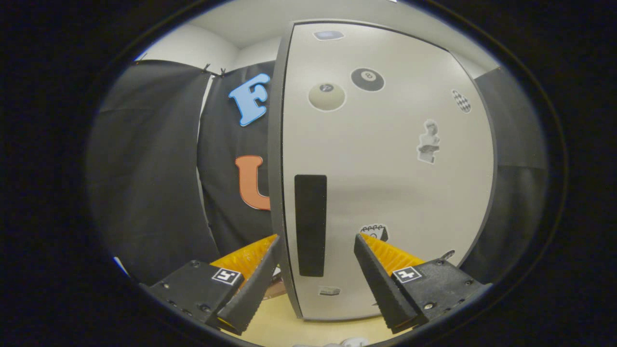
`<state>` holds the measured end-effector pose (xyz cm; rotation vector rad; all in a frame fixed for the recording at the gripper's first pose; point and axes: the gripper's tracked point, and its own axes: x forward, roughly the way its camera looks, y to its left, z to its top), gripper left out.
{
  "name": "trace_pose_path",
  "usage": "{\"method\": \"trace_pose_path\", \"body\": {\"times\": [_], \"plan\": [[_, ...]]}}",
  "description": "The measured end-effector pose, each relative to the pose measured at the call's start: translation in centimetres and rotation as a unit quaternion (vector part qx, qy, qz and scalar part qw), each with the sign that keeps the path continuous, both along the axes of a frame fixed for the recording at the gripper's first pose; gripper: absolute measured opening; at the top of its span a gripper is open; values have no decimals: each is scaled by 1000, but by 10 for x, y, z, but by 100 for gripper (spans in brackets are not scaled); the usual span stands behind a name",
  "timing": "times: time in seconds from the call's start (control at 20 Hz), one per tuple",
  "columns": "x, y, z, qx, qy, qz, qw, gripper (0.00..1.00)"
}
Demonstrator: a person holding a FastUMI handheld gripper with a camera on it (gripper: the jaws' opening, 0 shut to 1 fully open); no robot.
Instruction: Open the shoe cabinet door, grab the shoes and put them into the shoe cabinet, then close the shoe cabinet door.
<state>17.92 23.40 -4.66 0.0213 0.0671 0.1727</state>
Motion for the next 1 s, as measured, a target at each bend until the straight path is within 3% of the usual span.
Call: {"method": "trace_pose_path", "body": {"times": [0.4,0.55,0.65,1.0], "plan": [[20,4,-3,-1,11,-21,1000,72],[22,9,-6,9,18,-20,1000,57],[22,7,-7,15,25,-24,999,41],[10,7,-8,20,41,1,999,29]]}}
